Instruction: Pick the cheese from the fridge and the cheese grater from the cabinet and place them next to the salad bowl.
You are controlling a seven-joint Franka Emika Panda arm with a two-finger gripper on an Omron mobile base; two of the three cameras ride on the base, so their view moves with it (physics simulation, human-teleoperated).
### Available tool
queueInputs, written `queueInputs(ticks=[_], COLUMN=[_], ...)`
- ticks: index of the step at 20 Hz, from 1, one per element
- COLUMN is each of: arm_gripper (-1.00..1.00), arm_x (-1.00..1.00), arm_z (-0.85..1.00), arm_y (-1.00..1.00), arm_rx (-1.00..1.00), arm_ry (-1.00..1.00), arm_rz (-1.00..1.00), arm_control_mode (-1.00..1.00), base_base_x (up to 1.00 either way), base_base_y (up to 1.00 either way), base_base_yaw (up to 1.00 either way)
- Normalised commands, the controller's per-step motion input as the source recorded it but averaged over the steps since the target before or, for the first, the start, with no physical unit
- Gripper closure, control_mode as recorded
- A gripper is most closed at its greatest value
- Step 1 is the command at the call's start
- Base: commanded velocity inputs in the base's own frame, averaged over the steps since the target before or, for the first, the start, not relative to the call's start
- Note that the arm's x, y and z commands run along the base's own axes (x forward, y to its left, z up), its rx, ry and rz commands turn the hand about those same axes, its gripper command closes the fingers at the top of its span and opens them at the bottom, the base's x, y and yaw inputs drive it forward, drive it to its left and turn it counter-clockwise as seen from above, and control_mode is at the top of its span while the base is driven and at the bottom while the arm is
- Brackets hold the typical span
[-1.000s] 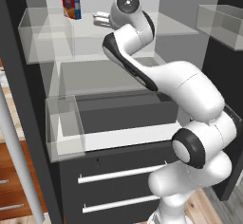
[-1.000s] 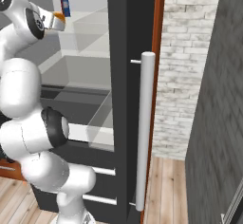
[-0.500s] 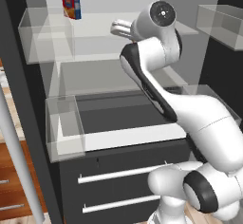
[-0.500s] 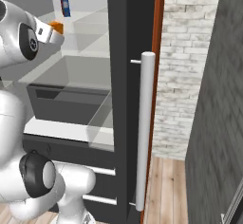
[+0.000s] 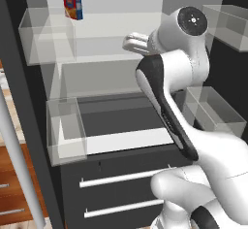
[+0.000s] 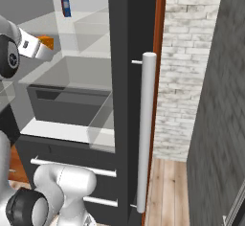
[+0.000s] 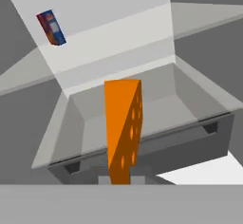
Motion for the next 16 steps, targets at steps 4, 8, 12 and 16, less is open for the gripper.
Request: queueInputs(ticks=[4, 8, 12, 16], arm_gripper=[1.00, 1.00, 1.00, 1.00], arm_x=[-0.92, -0.50, -0.21, -0.70], arm_z=[-0.34, -0.27, -0.17, 0.00], arm_y=[0.00, -0.01, -0.08, -0.17], arm_rx=[0.00, 0.00, 0.00, 0.00], arm_ry=[0.00, 0.01, 0.00, 0.00], arm_rz=[0.15, 0.25, 0.27, 0.05], arm_control_mode=[-1.00, -1.00, -1.00, -1.00], base_base_x=[0.00, 0.00, 0.00, 0.00], base_base_y=[0.00, 0.00, 0.00, 0.00], base_base_yaw=[0.00, 0.00, 0.00, 0.00])
